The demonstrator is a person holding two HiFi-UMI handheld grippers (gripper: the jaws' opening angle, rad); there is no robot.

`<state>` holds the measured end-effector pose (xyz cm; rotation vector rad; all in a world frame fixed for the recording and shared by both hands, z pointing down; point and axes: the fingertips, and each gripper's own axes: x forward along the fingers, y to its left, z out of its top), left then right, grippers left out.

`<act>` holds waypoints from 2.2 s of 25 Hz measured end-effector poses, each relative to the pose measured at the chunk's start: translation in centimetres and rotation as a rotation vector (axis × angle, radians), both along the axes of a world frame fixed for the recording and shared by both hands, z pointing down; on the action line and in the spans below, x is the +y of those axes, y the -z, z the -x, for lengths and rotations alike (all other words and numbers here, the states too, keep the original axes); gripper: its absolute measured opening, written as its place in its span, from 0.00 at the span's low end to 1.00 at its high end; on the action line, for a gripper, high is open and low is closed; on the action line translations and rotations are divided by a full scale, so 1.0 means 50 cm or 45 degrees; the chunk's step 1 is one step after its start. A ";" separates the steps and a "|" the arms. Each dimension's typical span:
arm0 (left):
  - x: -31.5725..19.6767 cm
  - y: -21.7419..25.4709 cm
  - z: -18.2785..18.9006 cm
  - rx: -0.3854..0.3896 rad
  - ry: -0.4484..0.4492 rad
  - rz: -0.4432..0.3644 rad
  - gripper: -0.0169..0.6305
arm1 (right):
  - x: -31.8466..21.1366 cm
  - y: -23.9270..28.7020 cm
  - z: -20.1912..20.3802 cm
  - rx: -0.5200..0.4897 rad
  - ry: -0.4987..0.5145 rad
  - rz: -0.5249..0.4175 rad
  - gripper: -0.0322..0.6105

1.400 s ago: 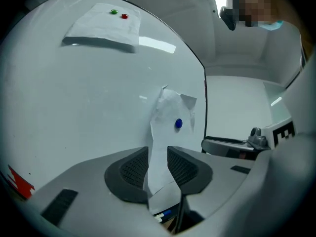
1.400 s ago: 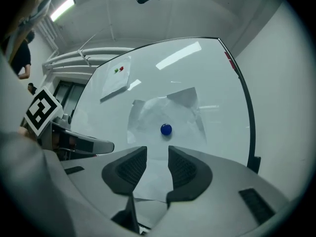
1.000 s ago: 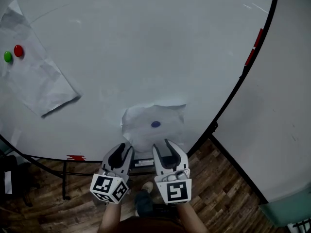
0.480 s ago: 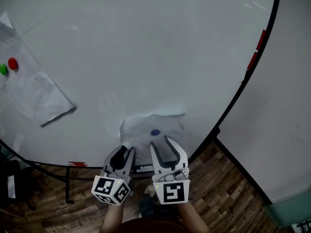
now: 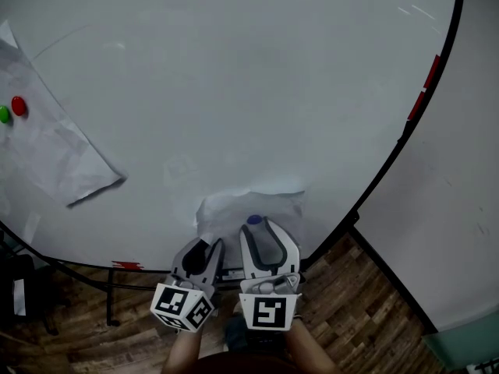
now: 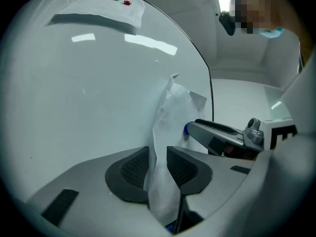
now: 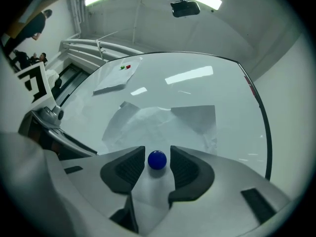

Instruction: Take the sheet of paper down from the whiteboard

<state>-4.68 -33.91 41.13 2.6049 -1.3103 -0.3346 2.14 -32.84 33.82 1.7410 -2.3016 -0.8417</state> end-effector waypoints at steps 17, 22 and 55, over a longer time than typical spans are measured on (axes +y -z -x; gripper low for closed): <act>-0.008 0.012 0.004 -0.013 -0.010 -0.025 0.15 | -0.024 -0.011 0.003 0.060 -0.069 -0.028 0.24; -0.013 0.012 0.010 0.028 -0.023 0.004 0.07 | -0.023 -0.008 -0.001 0.029 -0.050 -0.014 0.26; 0.045 0.016 0.082 0.148 -0.051 0.072 0.06 | 0.037 -0.007 0.012 -0.081 0.075 0.062 0.26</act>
